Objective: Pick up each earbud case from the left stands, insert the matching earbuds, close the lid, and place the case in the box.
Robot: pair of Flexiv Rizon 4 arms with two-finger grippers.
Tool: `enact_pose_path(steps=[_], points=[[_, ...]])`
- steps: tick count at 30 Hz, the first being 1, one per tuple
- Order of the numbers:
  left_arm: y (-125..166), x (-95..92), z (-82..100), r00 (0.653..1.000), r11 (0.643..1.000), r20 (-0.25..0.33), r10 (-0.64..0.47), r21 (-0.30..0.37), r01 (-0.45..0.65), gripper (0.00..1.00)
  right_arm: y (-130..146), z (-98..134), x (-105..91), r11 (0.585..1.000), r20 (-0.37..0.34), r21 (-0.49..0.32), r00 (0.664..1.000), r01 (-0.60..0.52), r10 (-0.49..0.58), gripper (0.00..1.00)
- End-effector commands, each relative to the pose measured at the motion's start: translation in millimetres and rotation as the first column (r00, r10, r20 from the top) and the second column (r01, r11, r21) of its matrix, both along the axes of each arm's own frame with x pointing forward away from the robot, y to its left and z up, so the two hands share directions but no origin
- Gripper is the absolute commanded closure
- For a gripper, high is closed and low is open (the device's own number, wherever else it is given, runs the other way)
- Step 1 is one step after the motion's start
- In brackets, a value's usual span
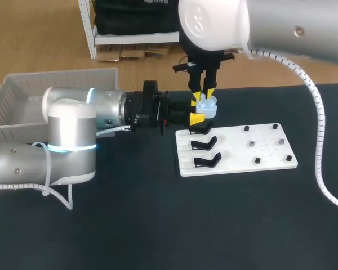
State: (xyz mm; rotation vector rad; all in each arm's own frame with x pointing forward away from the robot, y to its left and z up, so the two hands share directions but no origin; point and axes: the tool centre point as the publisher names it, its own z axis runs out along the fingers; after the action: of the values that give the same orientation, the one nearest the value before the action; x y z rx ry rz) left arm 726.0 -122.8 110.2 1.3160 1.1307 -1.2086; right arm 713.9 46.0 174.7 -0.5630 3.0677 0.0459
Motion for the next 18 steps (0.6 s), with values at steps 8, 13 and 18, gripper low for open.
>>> enact_pose_path(steps=[8, 13, 18], points=[[-0.4, 1.2, -1.0, 1.000, 1.000, 0.001, -0.002, -0.002, 0.002, 1.00, -5.6, -4.9, -7.4, 1.000, 0.010, 0.025, 1.000, 0.009, -0.009, 1.00], [-0.4, 1.2, -1.0, 1.000, 1.000, 0.001, -0.002, -0.002, 0.002, 1.00, -5.2, -6.6, -5.4, 0.999, 0.014, 0.032, 1.000, 0.010, -0.010, 1.00], [-0.4, 1.2, -1.0, 1.000, 1.000, 0.001, -0.002, -0.002, 0.002, 1.00, -5.4, -8.6, -3.8, 0.999, 0.015, 0.033, 1.000, 0.014, -0.015, 1.00]])
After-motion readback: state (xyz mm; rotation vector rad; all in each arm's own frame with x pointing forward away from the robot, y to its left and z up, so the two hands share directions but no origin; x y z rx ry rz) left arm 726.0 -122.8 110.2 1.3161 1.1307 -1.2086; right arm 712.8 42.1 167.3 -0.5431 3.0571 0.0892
